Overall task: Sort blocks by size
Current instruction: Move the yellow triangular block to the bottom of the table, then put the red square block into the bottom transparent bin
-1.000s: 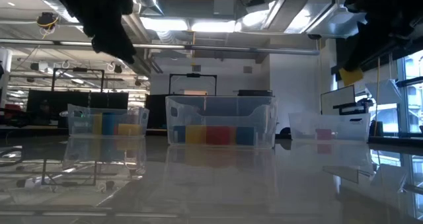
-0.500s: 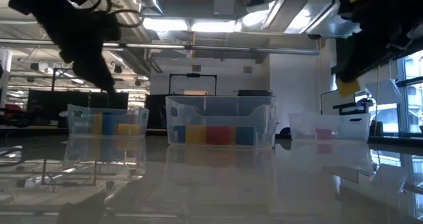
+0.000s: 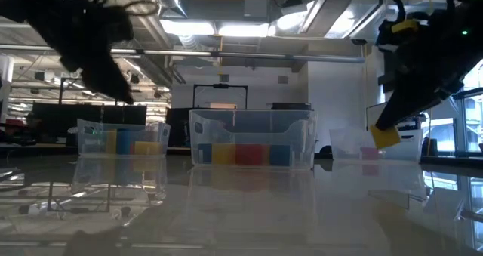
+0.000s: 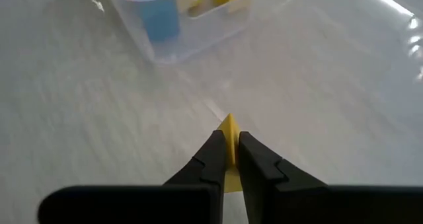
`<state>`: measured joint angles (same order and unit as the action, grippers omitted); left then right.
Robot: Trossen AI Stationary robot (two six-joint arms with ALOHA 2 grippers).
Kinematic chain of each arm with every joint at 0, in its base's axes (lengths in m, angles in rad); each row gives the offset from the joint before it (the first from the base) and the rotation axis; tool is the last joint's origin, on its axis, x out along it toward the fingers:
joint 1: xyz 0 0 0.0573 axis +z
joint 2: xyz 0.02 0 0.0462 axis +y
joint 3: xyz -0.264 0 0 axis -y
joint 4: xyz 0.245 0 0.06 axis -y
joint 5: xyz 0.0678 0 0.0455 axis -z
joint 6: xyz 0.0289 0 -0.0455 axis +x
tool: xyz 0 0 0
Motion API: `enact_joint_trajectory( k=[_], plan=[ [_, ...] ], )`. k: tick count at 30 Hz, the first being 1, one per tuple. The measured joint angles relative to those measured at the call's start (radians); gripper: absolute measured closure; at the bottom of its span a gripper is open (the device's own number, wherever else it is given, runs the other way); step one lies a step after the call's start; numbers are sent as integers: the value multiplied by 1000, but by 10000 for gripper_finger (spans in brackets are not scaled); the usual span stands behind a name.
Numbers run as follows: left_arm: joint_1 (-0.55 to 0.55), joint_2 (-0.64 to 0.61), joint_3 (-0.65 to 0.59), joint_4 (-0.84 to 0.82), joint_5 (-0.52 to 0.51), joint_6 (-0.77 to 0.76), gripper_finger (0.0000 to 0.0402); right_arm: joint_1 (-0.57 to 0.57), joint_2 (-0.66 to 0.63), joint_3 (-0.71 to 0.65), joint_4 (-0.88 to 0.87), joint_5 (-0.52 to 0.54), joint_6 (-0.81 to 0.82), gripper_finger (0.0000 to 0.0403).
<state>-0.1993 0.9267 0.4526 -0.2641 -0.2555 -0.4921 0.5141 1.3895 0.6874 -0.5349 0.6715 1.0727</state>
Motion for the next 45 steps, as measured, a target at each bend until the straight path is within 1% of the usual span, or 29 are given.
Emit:
enact_joint_trajectory(
  k=[5, 10, 16, 18, 21, 25, 28, 31, 35, 38, 40, 41, 45],
  plan=[
    [0, 15, 0, 108, -10, 78, 192, -50, 30, -2, 71, -9, -79, 371],
    [0, 65, 0, 194, -22, 111, 192, -106, 99, -2, 155, 2, -135, 371],
    [2, 128, 0, 201, -21, 111, 192, -152, 181, -2, 199, 35, -135, 370],
    [3, 144, 0, 202, -22, 107, 192, -170, 191, -1, 198, 10, -131, 367],
    [3, 152, 0, 191, -21, 105, 192, -191, 190, -1, 194, -38, -145, 343],
    [3, 149, 0, 199, -21, 96, 192, -212, 135, -1, 169, -58, -188, 286],
    [3, 148, 0, 200, -21, 76, 192, -236, 54, 7, 86, -61, -191, 245],
    [3, 148, 0, 204, -21, 79, 192, -280, -44, 55, -46, -55, -190, 217],
    [3, 148, 0, 203, -21, 81, 192, -412, -155, 138, -227, -52, -189, 207],
    [3, 148, 0, 202, -21, 80, 192, -565, -209, 199, -340, -39, -222, 214],
    [2, 147, 0, 202, -21, 80, 192, -683, -227, 222, -366, -41, -272, 222],
    [2, 148, 0, 203, -21, 80, 192, -748, -231, 227, -358, -60, -309, 226],
    [2, 148, 0, 201, -21, 80, 192, -1009, -208, 224, -294, -246, -480, 233]
  ],
)
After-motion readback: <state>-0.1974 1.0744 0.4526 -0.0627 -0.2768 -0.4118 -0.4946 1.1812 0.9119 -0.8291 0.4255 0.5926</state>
